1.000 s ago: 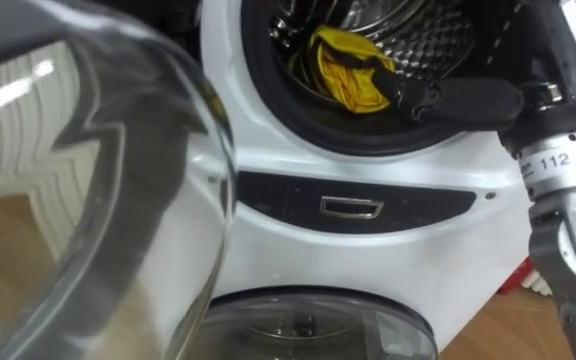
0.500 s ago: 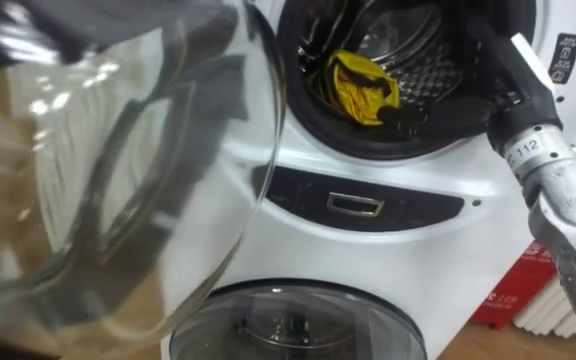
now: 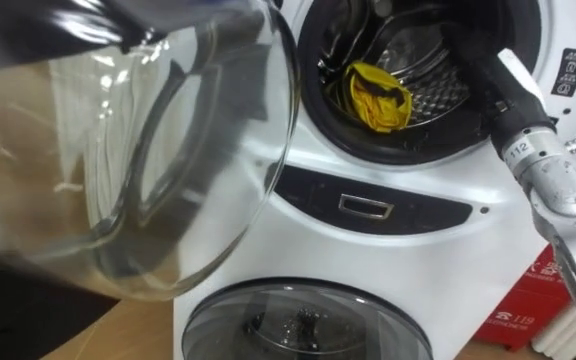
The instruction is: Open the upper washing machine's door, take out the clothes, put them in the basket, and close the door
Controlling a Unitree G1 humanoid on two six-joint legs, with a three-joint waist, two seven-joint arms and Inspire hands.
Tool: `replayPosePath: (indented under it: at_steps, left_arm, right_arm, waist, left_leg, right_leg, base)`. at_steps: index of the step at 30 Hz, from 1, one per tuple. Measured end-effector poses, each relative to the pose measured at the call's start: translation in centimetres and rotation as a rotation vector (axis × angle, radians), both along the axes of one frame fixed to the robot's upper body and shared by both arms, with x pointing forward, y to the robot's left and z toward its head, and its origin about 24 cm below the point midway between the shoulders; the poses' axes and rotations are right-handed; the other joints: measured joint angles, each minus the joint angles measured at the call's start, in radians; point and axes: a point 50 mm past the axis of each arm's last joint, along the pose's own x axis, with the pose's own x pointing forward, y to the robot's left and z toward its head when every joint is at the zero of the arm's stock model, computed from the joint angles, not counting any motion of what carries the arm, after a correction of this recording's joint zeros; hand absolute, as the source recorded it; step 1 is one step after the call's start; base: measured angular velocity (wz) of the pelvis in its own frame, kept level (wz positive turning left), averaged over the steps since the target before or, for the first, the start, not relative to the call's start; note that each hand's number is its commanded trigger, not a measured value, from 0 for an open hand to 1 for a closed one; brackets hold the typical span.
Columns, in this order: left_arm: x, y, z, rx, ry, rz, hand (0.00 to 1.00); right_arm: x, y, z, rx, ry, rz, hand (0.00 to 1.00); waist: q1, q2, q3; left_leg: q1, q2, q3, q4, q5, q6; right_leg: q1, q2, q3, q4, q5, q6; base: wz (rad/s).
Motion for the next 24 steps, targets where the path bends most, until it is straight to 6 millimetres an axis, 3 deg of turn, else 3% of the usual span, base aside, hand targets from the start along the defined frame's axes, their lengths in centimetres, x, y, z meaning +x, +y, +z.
replayPosePath:
  at_steps: [19,22,24]
  left_arm:
    - [1.3,-0.5,-0.2,-0.03,-0.007,-0.058,0.0]
    - [1.9,-0.4,-0.1,-0.025,-0.023,-0.062,0.0]
    - [2.5,-0.3,-0.1,-0.02,-0.035,-0.066,0.0]
  right_arm:
    - [-0.7,3.2,0.9,-0.277,-0.006,0.033,0.0]
    - [-0.8,4.5,0.3,-0.348,0.037,0.095,0.0]
    - [-1.2,6.6,0.0,-0.379,0.061,0.179,0.0]
  waist:
    - [0.002,-0.005,-0.0011]
    - [0.039,-0.009,-0.0016]
    - [0.07,-0.014,-0.0048]
  left_leg:
    - [-0.001,0.003,0.008,-0.026,0.002,-0.01]
    - [-0.003,0.006,0.014,-0.036,0.004,-0.014]
    - [-0.011,0.009,0.004,-0.037,0.005,-0.013]
  right_leg:
    - [-0.024,0.021,0.022,-0.001,-0.002,-0.017]
    - [-0.03,0.027,0.028,-0.001,0.001,-0.023]
    - [-0.036,0.029,0.024,-0.001,0.001,-0.032]
  base:
    - [-0.05]
    - [-0.07]
    - [0.14]
